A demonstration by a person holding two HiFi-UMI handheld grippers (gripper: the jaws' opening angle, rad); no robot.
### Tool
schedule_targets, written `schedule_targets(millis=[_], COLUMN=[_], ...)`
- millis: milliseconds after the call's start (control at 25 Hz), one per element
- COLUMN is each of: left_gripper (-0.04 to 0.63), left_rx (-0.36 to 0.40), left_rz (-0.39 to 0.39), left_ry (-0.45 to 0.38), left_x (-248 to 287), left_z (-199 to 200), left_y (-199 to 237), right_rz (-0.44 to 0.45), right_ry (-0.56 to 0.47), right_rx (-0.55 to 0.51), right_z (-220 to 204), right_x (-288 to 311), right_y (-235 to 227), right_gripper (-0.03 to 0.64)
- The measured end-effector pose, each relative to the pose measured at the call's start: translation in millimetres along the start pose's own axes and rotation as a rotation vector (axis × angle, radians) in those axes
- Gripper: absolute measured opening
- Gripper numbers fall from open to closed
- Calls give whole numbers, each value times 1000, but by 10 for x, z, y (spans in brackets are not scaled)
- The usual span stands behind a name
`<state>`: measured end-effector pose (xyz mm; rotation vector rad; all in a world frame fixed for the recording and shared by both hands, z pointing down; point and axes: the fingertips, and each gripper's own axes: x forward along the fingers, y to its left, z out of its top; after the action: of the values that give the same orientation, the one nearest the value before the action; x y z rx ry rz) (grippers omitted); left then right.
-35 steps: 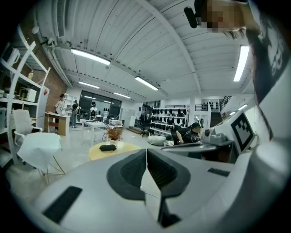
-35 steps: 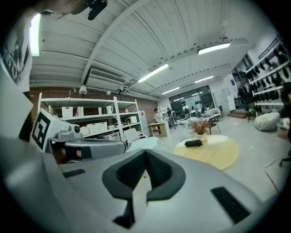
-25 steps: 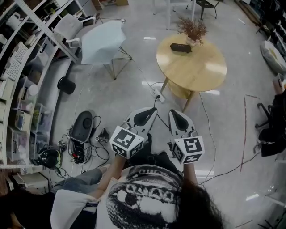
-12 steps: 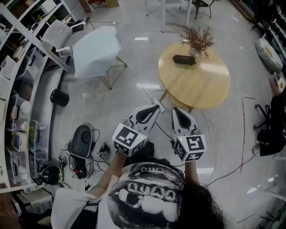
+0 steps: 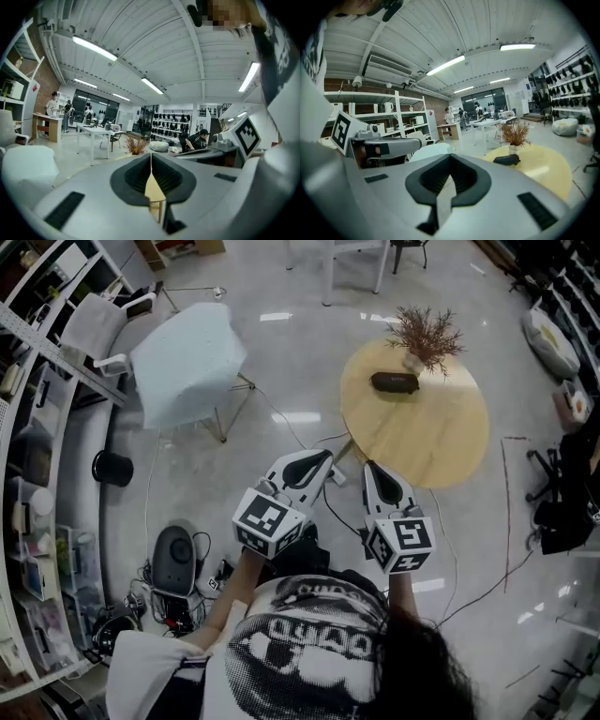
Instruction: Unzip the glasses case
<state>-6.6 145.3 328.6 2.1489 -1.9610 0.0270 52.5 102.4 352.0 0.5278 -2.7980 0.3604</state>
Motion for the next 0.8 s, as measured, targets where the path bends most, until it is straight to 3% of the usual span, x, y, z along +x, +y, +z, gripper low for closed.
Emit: schedule_targets(millis=[360, 800], left_gripper=[14, 14], left_rx=[-24, -58], left_rz=[-72, -120], left_ry=[23, 66], left_x=[114, 227], left_z=[-68, -283], left_y=[302, 219], right_rz=[-53, -117], right_ry=[32, 74], right_rx=[42, 66], right_z=[-31, -186], right_x=[309, 267], right_y=[-1, -247], right_gripper=[-2, -3])
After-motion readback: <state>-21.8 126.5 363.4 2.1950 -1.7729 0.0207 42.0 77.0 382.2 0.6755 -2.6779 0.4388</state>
